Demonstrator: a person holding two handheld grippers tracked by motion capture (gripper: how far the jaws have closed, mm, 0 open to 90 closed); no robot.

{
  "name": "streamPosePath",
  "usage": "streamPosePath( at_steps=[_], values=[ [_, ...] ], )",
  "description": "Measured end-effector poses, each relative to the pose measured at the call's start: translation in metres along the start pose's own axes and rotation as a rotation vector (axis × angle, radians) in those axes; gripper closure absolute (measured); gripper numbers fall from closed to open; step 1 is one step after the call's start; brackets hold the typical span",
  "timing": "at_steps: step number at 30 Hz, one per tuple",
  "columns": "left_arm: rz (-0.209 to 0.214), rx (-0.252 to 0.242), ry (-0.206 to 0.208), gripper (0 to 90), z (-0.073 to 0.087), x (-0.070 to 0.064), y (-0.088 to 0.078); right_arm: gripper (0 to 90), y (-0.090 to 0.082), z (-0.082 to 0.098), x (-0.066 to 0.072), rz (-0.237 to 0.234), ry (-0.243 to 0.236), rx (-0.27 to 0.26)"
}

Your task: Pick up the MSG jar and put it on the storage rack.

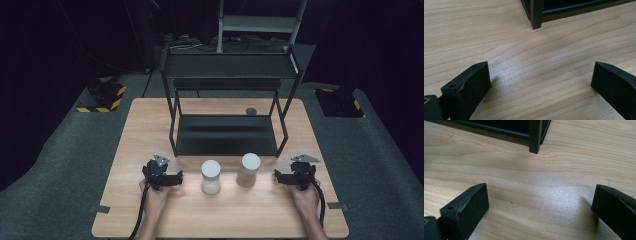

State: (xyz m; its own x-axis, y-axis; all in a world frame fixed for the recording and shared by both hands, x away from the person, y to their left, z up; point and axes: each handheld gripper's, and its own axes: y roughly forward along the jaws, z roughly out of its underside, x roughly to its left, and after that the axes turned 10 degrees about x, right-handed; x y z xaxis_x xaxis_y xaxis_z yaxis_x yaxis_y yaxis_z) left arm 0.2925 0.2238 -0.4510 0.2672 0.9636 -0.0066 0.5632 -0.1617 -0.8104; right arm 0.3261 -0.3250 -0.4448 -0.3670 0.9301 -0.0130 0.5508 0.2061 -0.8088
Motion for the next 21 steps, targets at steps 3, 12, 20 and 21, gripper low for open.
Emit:
streamPosePath(
  at_steps=[3,12,20,21],
  values=[
    [0.007,-0.001,0.011,2.5,0.001,0.001,-0.001,2.0,0.000,0.000,0.001,0.003,0.006,-0.001],
    [0.056,0.018,0.089,0.6,0.002,0.008,-0.005,3.8,-0.001,0.002,0.002,0.014,0.014,-0.010],
    [0.159,0.004,0.154,0.2,0.011,0.017,-0.020,3.7,-0.001,0.002,0.002,0.014,0.014,-0.011],
    [0.180,-0.005,0.169,0.2,0.012,0.017,-0.023,3.7,-0.001,0.002,0.002,0.014,0.014,-0.011]
  ],
)
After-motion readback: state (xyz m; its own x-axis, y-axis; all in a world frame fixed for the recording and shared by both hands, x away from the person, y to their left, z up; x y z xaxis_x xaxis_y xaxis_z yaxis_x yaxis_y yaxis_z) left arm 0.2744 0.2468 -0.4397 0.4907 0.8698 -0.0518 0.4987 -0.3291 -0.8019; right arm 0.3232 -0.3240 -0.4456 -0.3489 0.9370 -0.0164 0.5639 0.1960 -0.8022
